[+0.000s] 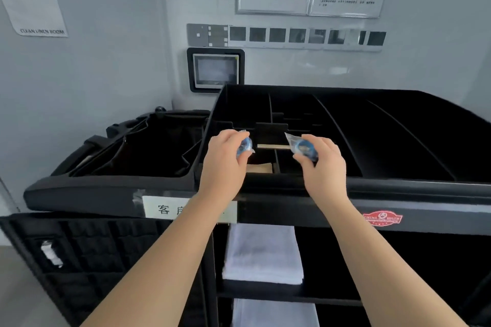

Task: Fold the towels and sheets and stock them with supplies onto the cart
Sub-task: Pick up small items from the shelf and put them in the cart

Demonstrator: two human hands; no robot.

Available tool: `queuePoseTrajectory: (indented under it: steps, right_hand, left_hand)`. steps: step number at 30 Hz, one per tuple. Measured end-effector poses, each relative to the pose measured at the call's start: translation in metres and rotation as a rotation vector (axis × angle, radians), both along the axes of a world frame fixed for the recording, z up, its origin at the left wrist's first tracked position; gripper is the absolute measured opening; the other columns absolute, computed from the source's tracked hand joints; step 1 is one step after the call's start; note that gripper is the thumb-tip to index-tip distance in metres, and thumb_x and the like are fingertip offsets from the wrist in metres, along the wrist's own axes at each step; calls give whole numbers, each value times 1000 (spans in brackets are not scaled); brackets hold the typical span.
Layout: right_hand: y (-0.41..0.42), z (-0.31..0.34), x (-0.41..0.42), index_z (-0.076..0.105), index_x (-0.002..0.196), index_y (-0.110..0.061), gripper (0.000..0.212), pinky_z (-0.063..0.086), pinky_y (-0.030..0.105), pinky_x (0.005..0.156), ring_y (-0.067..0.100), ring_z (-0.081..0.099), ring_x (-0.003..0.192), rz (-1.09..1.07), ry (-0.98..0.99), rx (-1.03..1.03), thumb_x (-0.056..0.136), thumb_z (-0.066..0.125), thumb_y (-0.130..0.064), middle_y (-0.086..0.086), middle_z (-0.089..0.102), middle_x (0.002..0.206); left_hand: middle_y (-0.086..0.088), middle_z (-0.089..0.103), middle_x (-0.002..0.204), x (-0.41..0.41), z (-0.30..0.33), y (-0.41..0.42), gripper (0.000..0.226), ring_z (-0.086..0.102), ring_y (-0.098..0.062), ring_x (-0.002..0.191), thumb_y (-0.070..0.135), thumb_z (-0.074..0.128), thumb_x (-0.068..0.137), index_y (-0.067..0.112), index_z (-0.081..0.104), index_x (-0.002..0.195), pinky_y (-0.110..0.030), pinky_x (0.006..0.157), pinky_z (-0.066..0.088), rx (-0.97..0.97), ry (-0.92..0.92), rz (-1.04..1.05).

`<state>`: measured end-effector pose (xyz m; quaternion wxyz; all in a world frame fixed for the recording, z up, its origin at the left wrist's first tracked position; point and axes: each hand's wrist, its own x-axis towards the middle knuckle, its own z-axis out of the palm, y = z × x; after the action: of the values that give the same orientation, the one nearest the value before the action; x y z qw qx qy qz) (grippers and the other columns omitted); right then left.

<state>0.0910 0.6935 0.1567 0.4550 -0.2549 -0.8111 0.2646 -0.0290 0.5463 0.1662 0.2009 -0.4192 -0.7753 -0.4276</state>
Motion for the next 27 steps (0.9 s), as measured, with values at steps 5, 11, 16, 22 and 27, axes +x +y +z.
queuePoseTrajectory:
  steps: [5,11,16,22,27]
  right_hand:
    - [41,5,-20,57,128,-22,42,37,19,91,5,46,106,58,-101,52,88,67,-15,-13,52,116]
    - [82,16,-32,57,125,-24,40,39,9,81,7,52,104,234,-411,105,88,67,-14,-11,51,120]
    - [99,21,-37,59,123,-30,42,46,12,78,7,53,96,342,-615,167,84,70,-17,-14,43,113]
    - [106,19,-47,59,103,-32,42,38,14,73,2,48,85,379,-712,223,70,84,-26,-17,50,91]
    - [102,14,-57,62,107,-23,41,49,27,79,11,52,89,371,-851,283,71,82,-24,-10,49,102]
  left_hand:
    - [6,52,126,-35,3,39,37,42,-7,114,17,60,94,18,57,131,0,80,28,-32,-1,-46]
    - [6,54,123,-53,3,68,38,48,-10,114,15,62,92,19,58,129,-20,96,40,-131,-20,-172]
    - [10,55,119,-60,-2,67,38,54,-10,102,17,65,90,21,60,127,-31,92,50,-118,-61,-210]
    - [13,54,120,-63,-6,69,38,54,-9,102,19,66,89,25,61,126,-27,90,50,-151,-69,-240]
    - [13,56,119,-64,-7,71,38,53,-8,98,18,67,88,26,62,125,-19,86,48,-165,-65,-252]
